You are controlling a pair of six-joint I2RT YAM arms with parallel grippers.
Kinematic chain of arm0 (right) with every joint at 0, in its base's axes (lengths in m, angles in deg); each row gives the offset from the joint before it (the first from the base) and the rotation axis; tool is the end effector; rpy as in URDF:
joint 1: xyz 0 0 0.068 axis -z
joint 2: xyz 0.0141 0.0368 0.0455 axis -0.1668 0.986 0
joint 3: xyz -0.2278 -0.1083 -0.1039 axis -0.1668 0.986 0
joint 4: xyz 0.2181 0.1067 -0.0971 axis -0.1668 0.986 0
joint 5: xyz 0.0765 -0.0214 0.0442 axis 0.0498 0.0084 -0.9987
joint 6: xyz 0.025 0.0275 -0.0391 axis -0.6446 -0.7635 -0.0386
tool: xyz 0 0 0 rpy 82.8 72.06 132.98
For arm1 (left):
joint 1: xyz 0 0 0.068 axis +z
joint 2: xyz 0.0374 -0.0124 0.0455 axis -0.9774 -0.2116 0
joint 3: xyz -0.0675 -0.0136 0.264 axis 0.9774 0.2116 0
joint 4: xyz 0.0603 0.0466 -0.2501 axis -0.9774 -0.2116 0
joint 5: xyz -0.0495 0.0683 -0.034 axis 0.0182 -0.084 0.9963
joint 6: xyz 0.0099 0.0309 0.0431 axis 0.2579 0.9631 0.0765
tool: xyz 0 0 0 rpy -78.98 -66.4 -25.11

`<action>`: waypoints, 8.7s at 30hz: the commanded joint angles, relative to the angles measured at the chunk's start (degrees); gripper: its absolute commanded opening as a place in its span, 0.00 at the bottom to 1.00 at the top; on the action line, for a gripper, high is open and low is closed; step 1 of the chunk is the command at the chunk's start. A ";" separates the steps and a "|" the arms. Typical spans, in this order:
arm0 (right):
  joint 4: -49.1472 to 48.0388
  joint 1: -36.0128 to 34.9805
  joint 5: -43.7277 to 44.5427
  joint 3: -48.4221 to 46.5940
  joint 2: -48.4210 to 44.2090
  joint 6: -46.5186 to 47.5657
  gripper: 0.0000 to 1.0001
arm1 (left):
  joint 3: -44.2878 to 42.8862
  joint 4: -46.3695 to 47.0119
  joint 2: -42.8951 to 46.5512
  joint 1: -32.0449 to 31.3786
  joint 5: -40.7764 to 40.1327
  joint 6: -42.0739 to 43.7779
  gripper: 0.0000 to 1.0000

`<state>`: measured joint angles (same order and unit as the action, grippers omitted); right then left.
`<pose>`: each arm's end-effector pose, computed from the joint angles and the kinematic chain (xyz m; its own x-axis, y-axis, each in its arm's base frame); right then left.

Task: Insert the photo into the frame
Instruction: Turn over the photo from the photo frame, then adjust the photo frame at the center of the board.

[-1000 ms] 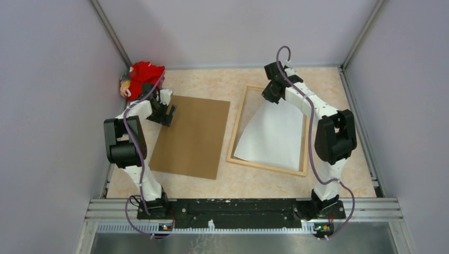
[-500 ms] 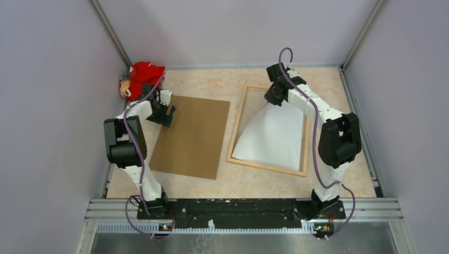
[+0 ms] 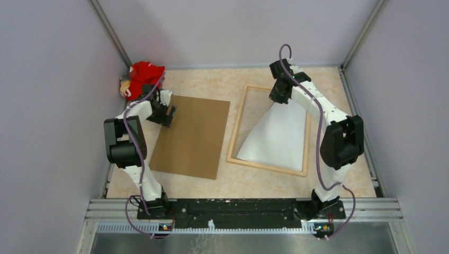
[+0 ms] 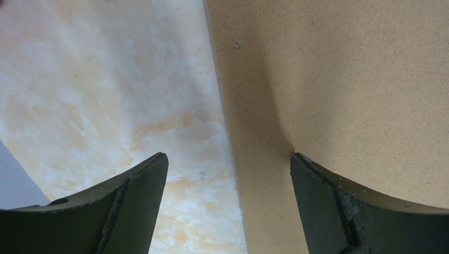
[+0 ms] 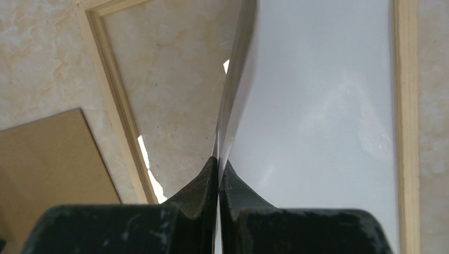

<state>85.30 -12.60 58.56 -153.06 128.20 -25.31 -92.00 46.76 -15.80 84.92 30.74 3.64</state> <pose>0.3731 0.1402 0.2873 -0.6954 0.4408 -0.5676 0.4093 0.8921 0.1914 0.3749 0.0446 0.1796 -0.8357 0.3141 -0.4504 0.2786 0.9494 0.1449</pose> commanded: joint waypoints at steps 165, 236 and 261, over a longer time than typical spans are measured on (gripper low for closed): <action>-19.14 12.88 -12.25 -9.24 28.56 11.16 0.35 | -0.92 -0.92 2.13 0.60 0.71 1.51 0.99; -7.56 11.88 -18.24 -30.21 34.20 11.76 0.46 | -13.83 -13.10 2.22 -24.85 7.77 4.84 0.99; -11.64 14.81 -26.07 -32.82 30.79 16.25 0.64 | -10.14 -14.62 1.69 -35.38 10.73 5.81 0.99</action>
<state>76.49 1.48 33.32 -183.16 161.90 -12.96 -104.67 33.03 -16.21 50.38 40.16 7.92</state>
